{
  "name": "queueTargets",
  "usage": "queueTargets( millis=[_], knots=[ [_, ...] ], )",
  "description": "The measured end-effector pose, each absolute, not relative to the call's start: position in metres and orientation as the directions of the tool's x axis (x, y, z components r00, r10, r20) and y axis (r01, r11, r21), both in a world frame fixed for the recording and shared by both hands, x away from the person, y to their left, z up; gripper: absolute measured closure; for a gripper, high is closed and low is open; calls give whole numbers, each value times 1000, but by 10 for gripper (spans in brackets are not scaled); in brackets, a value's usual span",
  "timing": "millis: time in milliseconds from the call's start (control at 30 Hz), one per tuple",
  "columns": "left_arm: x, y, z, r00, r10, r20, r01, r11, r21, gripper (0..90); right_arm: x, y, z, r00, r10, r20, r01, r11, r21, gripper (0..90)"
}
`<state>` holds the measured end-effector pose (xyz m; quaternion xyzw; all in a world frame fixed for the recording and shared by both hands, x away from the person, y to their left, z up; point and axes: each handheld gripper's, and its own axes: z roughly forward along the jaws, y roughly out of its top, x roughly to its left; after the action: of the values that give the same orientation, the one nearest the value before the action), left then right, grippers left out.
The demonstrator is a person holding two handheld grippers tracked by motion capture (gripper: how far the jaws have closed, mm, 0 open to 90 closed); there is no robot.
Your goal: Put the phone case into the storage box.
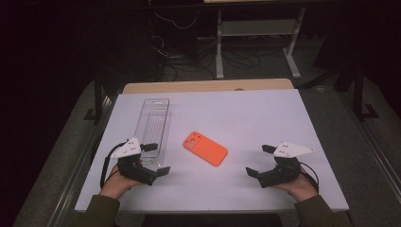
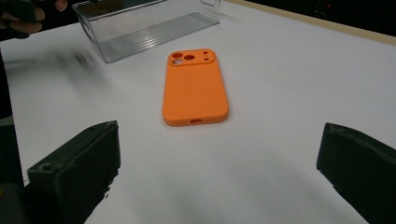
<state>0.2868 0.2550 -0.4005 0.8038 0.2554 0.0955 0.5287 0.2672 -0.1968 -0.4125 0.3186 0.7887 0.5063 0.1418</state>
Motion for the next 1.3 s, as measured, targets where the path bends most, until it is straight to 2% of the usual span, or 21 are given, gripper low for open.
queueTargets(
  millis=[600,700,1300],
  knots=[
    [294,240,-395,860,498,-111,303,-323,896,0,268,-196,-413,-754,649,99,364,287,886,0],
    [297,236,-394,852,505,-138,325,-305,895,0,268,-196,-413,-754,650,100,364,286,886,0],
    [326,215,-377,828,547,-125,348,-326,879,0,269,-194,-414,-758,644,103,368,291,883,0]
  ],
)
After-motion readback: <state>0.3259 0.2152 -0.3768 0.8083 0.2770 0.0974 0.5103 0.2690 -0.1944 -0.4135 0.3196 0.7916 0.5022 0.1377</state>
